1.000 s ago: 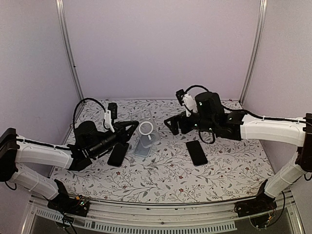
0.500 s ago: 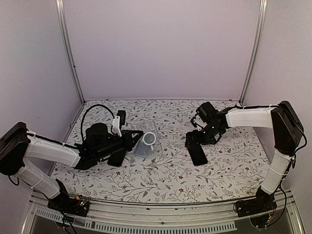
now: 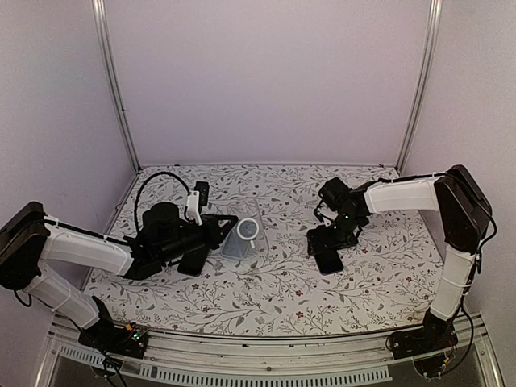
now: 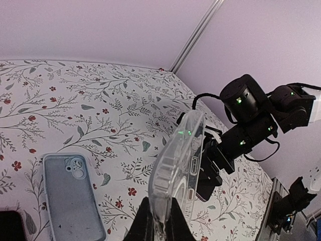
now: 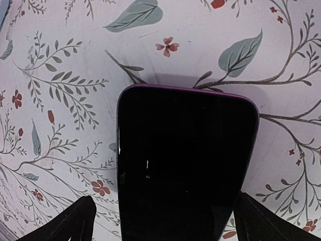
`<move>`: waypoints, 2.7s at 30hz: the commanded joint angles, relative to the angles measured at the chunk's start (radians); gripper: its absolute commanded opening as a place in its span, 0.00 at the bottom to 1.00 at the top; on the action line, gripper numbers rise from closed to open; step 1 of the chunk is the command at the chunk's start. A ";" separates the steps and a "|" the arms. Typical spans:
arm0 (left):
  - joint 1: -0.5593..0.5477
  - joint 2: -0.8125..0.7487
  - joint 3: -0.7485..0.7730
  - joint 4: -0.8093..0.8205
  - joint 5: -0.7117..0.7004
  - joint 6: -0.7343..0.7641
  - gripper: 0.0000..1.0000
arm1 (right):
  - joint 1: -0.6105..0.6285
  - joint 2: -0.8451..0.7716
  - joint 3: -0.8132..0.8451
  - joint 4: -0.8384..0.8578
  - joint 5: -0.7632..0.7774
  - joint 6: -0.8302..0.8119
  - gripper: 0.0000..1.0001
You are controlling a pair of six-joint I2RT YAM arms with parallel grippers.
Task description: Put the phone into the phone case
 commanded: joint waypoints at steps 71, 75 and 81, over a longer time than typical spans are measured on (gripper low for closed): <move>-0.048 0.541 0.467 -0.466 0.123 -0.592 0.60 | 0.028 0.185 0.133 -0.167 0.111 -0.069 0.76; -0.054 0.533 0.469 -0.461 0.116 -0.578 0.60 | 0.028 0.175 0.133 -0.167 0.111 -0.067 0.71; -0.056 0.525 0.472 -0.448 0.117 -0.559 0.60 | 0.029 0.121 0.142 -0.181 0.116 -0.067 0.69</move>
